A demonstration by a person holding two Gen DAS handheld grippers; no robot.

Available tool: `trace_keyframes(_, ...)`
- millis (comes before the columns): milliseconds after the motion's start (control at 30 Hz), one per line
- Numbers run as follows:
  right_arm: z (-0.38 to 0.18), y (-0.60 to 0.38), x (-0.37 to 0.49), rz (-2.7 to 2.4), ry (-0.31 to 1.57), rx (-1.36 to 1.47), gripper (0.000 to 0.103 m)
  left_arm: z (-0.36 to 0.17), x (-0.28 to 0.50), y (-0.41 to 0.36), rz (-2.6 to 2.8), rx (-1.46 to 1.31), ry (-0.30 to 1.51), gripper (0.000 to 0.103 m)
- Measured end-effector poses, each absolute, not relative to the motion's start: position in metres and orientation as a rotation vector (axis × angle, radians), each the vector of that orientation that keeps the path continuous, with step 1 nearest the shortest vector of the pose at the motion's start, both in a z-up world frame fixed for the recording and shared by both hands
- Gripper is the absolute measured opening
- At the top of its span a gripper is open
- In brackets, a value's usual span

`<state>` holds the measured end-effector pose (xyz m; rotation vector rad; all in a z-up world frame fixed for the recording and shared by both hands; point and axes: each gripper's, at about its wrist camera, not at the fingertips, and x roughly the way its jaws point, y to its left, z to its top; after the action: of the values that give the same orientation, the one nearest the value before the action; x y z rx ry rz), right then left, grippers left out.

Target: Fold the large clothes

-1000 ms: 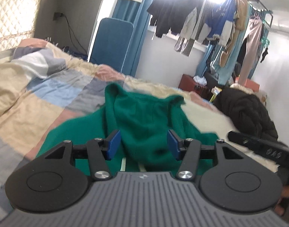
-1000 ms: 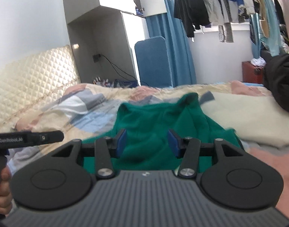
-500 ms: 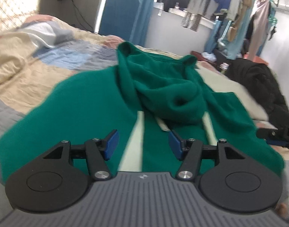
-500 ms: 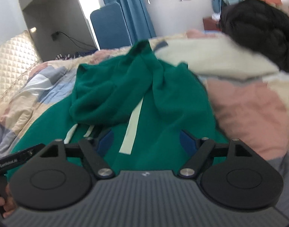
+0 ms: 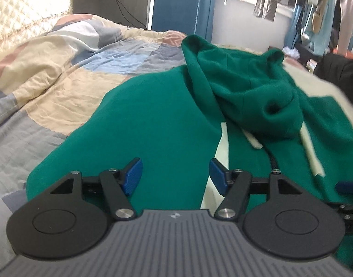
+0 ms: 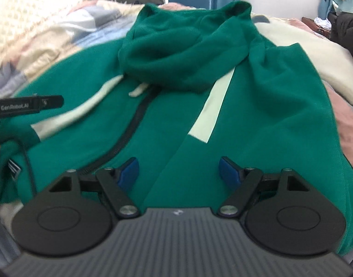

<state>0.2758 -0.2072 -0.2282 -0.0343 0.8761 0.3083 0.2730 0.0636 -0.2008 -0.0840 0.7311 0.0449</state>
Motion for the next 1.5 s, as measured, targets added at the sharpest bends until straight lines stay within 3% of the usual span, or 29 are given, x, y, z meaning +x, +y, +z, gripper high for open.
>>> trace_keyframes(133,-0.235,-0.202,0.276,0.297,0.882,-0.066,0.076,-0.209,0.277,0.06,0.053,-0.062,0.744,0.069)
trace_keyframes(167,-0.235,-0.203,0.275,0.293,0.882,-0.083,0.07,-0.209,0.279,0.06,0.055,-0.06,0.747,0.069)
trace_keyframes(233,-0.239,-0.202,0.274,0.272,0.885,-0.111,0.051,-0.211,0.28,0.061,0.057,-0.056,0.749,0.069)
trace_keyframes(300,-0.239,-0.205,0.274,0.238,0.879,-0.127,0.023,-0.214,0.281,0.062,0.069,-0.048,0.755,0.066)
trace_keyframes(367,-0.238,-0.212,0.275,0.201,0.877,-0.118,0.011,-0.217,0.282,0.061,0.1,-0.017,0.752,0.058)
trace_keyframes(400,-0.238,-0.213,0.276,0.197,0.878,-0.116,0.009,-0.22,0.284,0.059,0.12,0.014,0.756,0.055)
trace_keyframes(500,-0.23,-0.214,0.273,0.166,0.847,-0.147,0.008,-0.222,0.286,0.06,0.17,0.04,0.753,0.031)
trace_keyframes(567,-0.219,-0.219,0.27,0.139,0.806,-0.145,0.007,-0.22,0.285,0.066,0.211,0.044,0.743,0.005)
trace_keyframes(667,-0.194,-0.233,0.261,0.092,0.723,-0.126,0.007,-0.211,0.278,0.083,0.249,0.013,0.717,0.002)
trace_keyframes(933,-0.135,-0.303,0.267,-0.059,0.575,-0.061,0.007,-0.178,0.24,0.134,0.142,-0.235,0.672,0.003)
trace_keyframes(1133,-0.119,-0.373,0.304,-0.207,0.575,-0.007,0.007,-0.172,0.233,0.122,-0.11,-0.314,0.67,0.004)
trace_keyframes(1200,-0.131,-0.393,0.315,-0.246,0.605,0.022,0.007,-0.172,0.234,0.107,-0.168,-0.282,0.678,0.01)
trace_keyframes(1267,-0.152,-0.412,0.321,-0.288,0.647,0.088,0.007,-0.174,0.235,0.092,-0.193,-0.243,0.69,0.034)
trace_keyframes(1333,-0.17,-0.425,0.324,-0.307,0.686,0.14,0.007,-0.179,0.236,0.078,-0.195,-0.196,0.71,0.05)
trace_keyframes(1500,-0.192,-0.433,0.332,-0.319,0.725,0.174,0.007,-0.191,0.246,0.049,-0.221,-0.087,0.763,0.051)
